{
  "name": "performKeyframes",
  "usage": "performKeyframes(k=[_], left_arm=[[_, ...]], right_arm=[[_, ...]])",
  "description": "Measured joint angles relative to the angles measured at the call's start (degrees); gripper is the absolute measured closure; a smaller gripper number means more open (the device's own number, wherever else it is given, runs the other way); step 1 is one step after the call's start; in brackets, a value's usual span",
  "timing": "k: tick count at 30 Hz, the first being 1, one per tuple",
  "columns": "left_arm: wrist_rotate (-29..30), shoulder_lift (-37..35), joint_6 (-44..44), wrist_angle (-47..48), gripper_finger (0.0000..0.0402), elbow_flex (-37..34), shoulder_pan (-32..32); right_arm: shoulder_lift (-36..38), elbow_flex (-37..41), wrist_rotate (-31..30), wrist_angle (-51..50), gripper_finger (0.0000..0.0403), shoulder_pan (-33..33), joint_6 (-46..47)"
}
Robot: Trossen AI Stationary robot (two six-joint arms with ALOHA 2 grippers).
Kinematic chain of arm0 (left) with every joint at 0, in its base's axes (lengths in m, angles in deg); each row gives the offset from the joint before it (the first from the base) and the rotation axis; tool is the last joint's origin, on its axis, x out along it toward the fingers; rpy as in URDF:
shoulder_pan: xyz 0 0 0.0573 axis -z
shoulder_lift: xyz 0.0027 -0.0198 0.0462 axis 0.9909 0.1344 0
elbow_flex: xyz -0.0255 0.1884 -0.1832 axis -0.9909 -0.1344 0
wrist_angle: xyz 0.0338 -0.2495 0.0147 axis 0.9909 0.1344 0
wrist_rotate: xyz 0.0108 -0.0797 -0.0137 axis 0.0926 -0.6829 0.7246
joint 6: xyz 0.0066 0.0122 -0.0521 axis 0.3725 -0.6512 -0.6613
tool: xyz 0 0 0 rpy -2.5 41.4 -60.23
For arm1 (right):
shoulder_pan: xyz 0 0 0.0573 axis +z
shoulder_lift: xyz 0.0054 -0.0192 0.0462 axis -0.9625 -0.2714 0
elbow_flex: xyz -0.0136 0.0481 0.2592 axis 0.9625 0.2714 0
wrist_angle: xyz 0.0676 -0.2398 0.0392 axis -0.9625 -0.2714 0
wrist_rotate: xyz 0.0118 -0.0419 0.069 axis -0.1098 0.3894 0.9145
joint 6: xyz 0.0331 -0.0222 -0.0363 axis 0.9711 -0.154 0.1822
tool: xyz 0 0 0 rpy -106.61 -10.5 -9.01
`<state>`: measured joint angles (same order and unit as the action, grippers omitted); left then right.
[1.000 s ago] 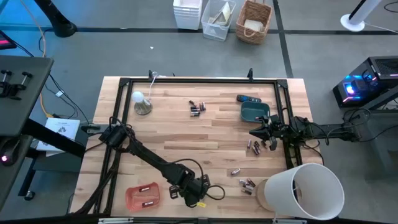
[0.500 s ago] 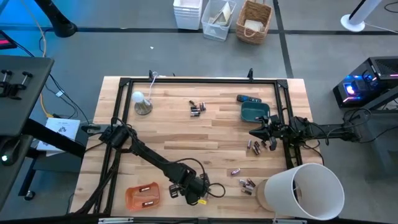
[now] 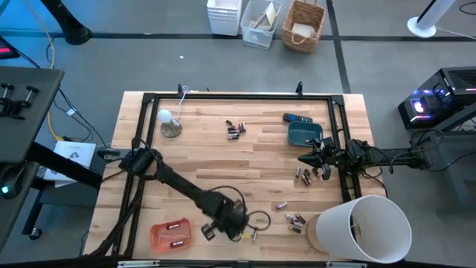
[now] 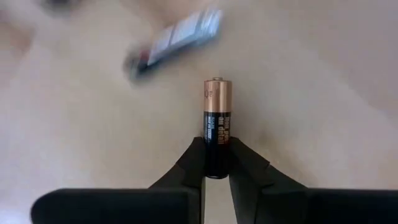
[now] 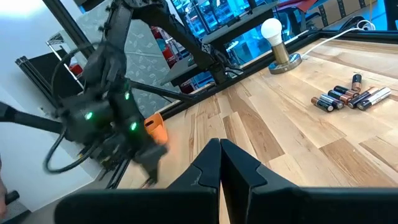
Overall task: Sort batteries
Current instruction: Put the black battery into the blue bin
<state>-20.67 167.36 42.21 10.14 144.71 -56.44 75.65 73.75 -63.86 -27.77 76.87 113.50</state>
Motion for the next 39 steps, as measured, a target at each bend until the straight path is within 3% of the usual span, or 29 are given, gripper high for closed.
performKeyframes(k=[6,9,13,17,25,31,37,39], left_arm=[[10.91,-6.79,1.16,0.97,0.0371,0.22,-11.49],[10.85,-7.84,-1.41,-4.35,0.0371,0.15,-19.41],[9.93,-7.83,-10.42,-18.09,0.0371,0.22,-29.7],[9.51,-5.64,-18.91,-29.38,0.0371,0.3,-35.51],[6.69,4.02,-29.83,-33.27,0.0371,9.66,-38.74],[3.28,14.13,-34.85,-42.21,0.0371,19.73,-38.48],[1.36,20.92,-35.13,-44.53,0.0368,26.31,-38.57],[1.37,21.13,-34.17,-44.72,0.034,26.48,-38.53]], right_arm=[[0.0,0.0,0.0,0.0,0.0402,0.0,0.0],[0.0,0.0,-0.02,0.0,0.0402,0.0,0.0],[0.0,0.0,0.0,0.0,0.0402,0.0,0.0],[0.03,0.01,0.0,-0.01,0.0402,0.0,0.0],[-0.55,0.0,0.0,0.0,0.0402,0.01,0.0],[-0.7,0.0,0.0,0.0,0.0402,0.0,0.0],[-0.68,0.0,0.0,0.0,0.0402,0.0,0.0],[-0.71,0.0,0.0,0.0,0.0402,0.0,0.0]])
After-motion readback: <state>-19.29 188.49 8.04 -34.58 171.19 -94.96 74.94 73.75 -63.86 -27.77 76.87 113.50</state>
